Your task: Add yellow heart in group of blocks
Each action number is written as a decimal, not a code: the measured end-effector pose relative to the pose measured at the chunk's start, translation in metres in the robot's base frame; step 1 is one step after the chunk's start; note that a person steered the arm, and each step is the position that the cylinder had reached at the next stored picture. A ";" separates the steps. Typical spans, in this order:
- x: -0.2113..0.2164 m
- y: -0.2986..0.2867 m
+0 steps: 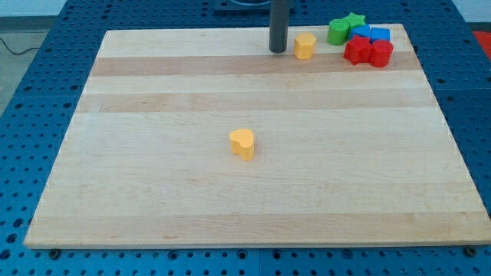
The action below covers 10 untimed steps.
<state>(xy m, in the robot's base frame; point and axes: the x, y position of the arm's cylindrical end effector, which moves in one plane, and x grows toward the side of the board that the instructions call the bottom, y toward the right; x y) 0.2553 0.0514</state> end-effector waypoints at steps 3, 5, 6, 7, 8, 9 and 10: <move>-0.002 0.071; 0.054 0.044; 0.115 0.067; 0.189 0.083; 0.253 0.055; 0.283 -0.019; 0.265 -0.067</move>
<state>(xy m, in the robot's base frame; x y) 0.5201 -0.0160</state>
